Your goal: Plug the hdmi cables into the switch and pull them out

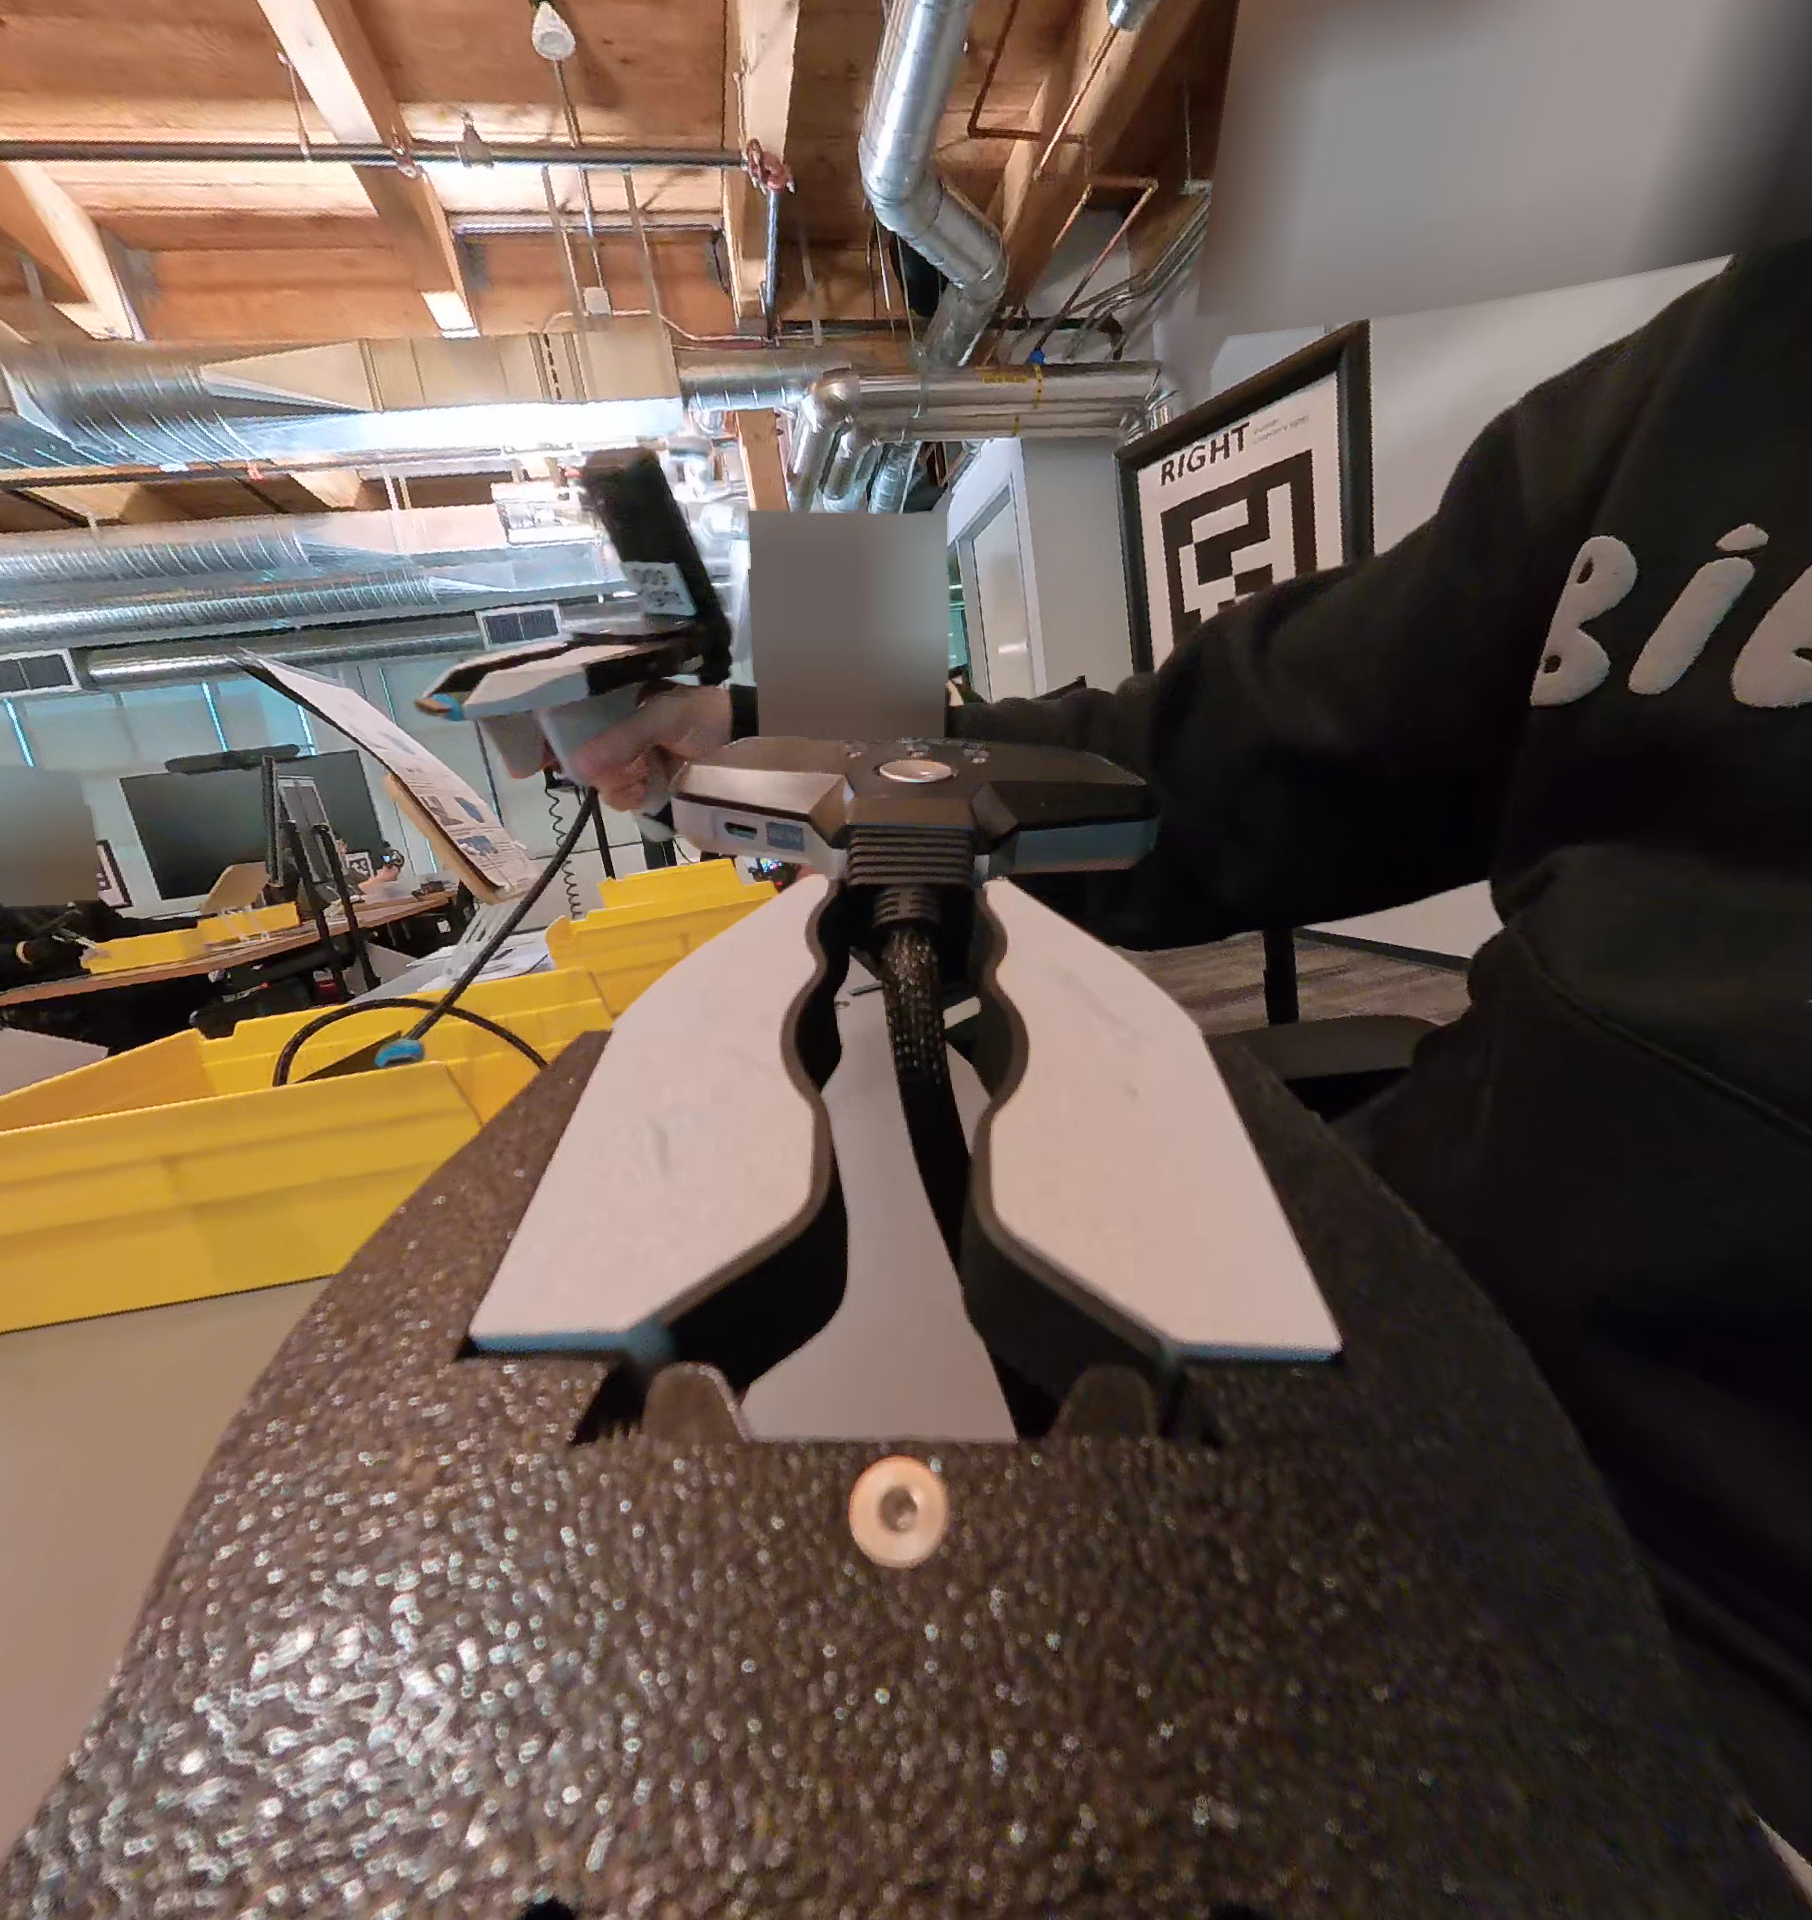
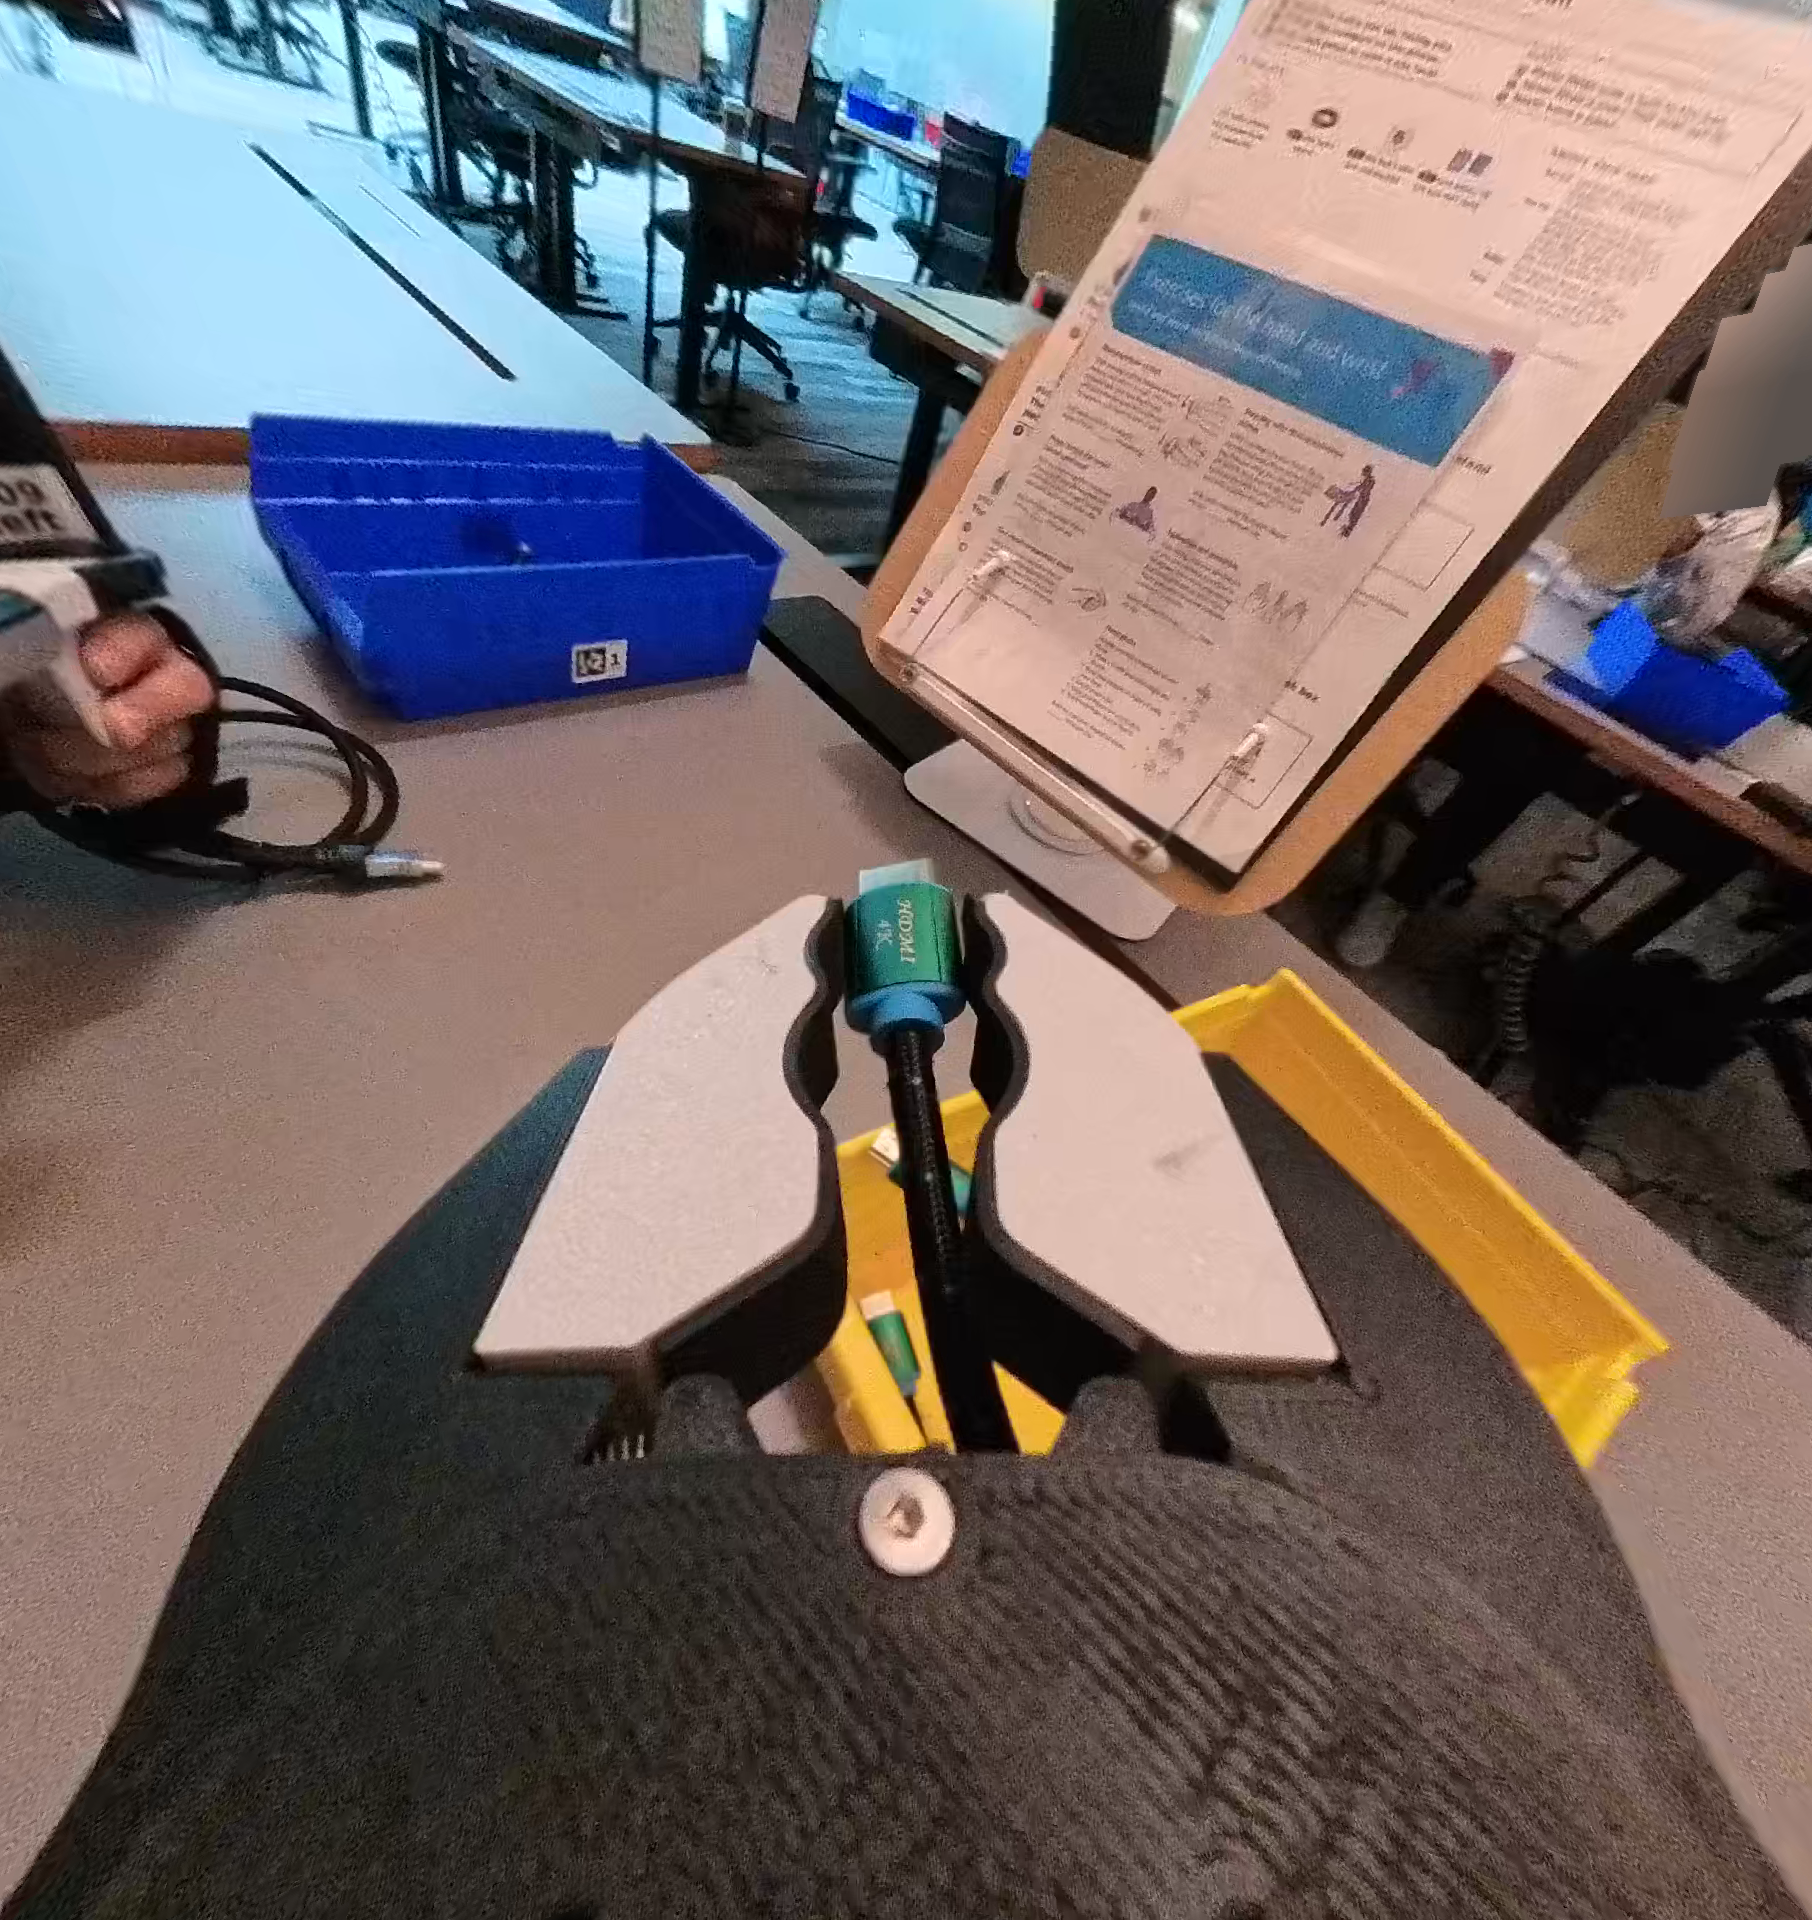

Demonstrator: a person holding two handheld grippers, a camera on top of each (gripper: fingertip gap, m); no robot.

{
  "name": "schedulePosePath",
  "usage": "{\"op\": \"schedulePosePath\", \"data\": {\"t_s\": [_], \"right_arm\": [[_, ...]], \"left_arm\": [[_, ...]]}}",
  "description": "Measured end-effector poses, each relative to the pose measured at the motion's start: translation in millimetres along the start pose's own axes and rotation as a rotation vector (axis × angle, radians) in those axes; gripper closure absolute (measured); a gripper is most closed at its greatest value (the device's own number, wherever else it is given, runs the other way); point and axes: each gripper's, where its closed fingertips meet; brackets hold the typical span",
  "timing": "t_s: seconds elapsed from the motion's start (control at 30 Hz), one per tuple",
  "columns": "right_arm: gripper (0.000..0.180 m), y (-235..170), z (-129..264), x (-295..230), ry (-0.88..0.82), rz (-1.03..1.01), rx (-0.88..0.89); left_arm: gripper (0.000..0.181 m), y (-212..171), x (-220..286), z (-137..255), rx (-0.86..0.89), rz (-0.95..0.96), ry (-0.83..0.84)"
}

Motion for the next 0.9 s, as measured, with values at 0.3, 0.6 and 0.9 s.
{"op": "schedulePosePath", "data": {"t_s": [0.3, 0.6, 0.9], "right_arm": [[0.158, -74.7, -46.1, 62.0, -0.106, -0.351, -0.160], [0.157, -130.7, -81.7, 51.6, -0.114, -0.294, -0.437], [0.100, -196.6, -81.3, 7.6, -0.064, -0.092, -0.983]], "left_arm": [[0.159, -4.5, -0.5, -1.7, -0.018, 0.015, -0.004], [0.159, -6.3, -1.5, -2.1, -0.024, 0.024, -0.006], [0.159, -5.7, -1.9, -1.0, -0.020, 0.025, -0.002]]}}
Point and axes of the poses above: each gripper's, where its closed fingertips meet, z back along the fingers, y out of its top, x = y × z across the jaws, and after that the axes turned 13 degrees about -y, right-handed
